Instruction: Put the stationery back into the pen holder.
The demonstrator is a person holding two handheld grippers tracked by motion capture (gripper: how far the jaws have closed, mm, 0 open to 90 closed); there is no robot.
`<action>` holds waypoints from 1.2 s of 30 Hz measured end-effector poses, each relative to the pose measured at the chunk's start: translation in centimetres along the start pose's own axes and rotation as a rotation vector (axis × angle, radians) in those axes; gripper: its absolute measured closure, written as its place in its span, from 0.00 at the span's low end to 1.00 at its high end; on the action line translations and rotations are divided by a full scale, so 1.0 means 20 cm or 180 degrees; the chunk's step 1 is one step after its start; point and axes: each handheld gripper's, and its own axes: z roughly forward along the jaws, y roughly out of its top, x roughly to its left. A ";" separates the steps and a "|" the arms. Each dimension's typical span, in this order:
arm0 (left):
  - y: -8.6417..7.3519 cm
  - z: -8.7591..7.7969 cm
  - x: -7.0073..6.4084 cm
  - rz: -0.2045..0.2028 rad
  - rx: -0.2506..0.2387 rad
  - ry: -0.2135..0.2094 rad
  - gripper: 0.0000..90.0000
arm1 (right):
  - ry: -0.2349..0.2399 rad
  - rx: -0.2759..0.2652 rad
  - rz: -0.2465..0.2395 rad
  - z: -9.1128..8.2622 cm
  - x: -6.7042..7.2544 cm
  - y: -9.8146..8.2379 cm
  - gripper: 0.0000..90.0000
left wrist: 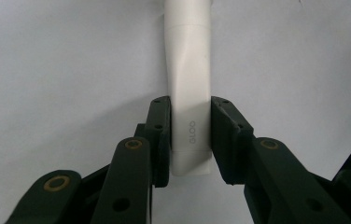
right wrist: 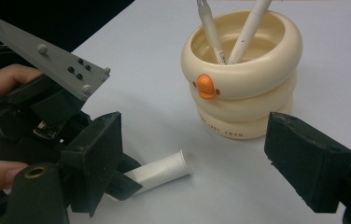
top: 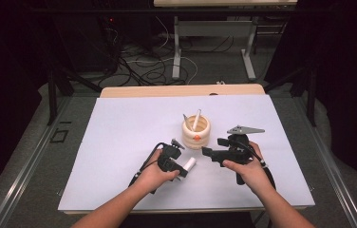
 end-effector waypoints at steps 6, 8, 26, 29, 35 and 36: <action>0.00 -0.01 0.01 -0.0054 -0.0019 -0.0009 0.79 | 0.0009 0.0003 0.0047 0.00 -0.01 0.00 0.21; -0.01 -0.01 0.01 -0.0054 -0.0040 0.0012 0.79 | 0.0015 0.0008 0.0067 0.00 -0.01 0.00 0.22; -0.05 -0.15 0.01 -0.0040 -0.0684 -0.0053 0.79 | 0.0032 0.0017 0.0140 0.02 0.01 0.02 0.25; -0.06 -0.17 0.01 -0.0059 -0.0813 -0.0061 0.79 | 0.0075 0.0005 0.0196 0.02 0.02 0.03 0.25; -0.06 -0.20 0.01 -0.0105 -0.1014 -0.0070 0.79 | 0.0115 -0.0019 0.0315 0.04 0.03 0.05 0.26; -0.06 -0.21 0.02 -0.0092 -0.1050 -0.0065 0.79 | 0.0129 -0.0018 0.0325 0.04 0.03 0.05 0.28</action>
